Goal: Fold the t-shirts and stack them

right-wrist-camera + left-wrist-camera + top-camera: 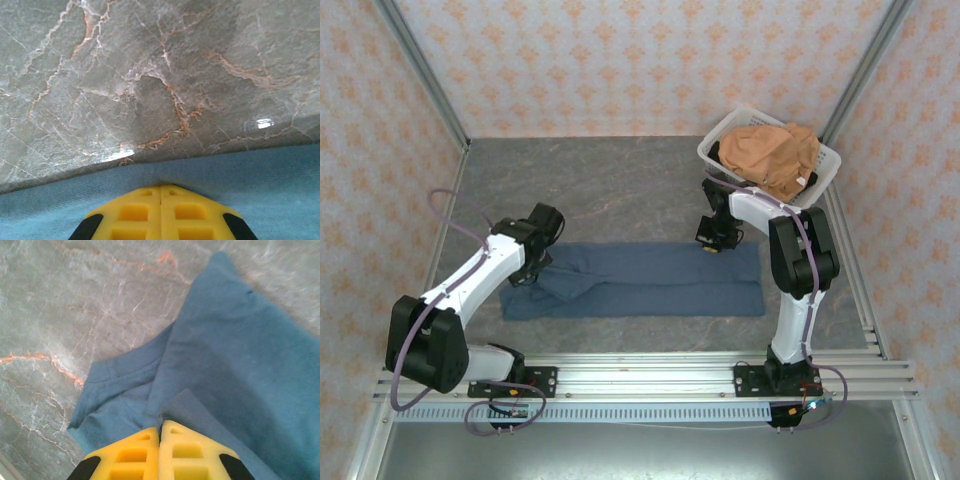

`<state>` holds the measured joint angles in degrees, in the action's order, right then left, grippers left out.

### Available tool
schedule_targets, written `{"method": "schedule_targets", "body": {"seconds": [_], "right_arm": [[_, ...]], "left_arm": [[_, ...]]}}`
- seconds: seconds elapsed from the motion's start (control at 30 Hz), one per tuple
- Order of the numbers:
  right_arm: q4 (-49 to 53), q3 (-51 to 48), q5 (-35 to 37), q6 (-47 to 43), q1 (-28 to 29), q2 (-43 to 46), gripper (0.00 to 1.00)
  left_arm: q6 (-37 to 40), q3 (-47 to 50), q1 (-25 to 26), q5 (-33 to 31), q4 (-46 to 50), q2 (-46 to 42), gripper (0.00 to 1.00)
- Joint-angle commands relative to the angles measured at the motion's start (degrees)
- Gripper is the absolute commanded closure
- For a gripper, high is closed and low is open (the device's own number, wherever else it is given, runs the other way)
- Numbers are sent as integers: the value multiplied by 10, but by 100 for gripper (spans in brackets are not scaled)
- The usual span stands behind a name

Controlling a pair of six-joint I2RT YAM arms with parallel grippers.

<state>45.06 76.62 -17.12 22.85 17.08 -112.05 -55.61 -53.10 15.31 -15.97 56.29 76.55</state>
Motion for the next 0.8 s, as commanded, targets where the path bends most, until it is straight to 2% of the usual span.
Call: {"method": "schedule_targets", "body": {"seconds": [0.0, 0.2, 0.23, 0.3, 0.33, 0.4, 0.47, 0.5, 0.6, 0.7, 0.77], "right_arm": [[17, -20, 42, 2, -6, -18, 96], [14, -24, 39, 4, -5, -17, 96], [13, -24, 38, 4, -5, -15, 96], [13, -23, 39, 3, -6, -10, 95], [13, -22, 39, 2, -5, -7, 93], [17, -17, 39, 0, -6, 1, 90], [20, -11, 39, -2, -5, 10, 86], [22, -8, 40, -3, -5, 16, 84], [33, 3, 45, -7, -5, 37, 76], [40, 3, 49, -16, -5, 68, 71], [43, -5, 51, -22, -5, 86, 71]], "left_arm": [[-27, 32, -5, -35, -27, 15, 100], [-37, 28, -21, -48, -27, 86, 100], [-32, 19, -21, -48, -25, 95, 97], [-27, 1, -21, -50, -9, 110, 89], [-30, -7, -22, -53, 5, 114, 81], [-39, -25, -21, -64, 42, 117, 52], [-46, -40, -21, -66, 74, 105, 42], [-51, -46, -21, -64, 86, 90, 40], [-61, -57, -13, -38, 106, 29, 42], [-74, -41, 3, 46, 71, -18, 58], [-104, -16, 12, 115, 32, -19, 64]]}}
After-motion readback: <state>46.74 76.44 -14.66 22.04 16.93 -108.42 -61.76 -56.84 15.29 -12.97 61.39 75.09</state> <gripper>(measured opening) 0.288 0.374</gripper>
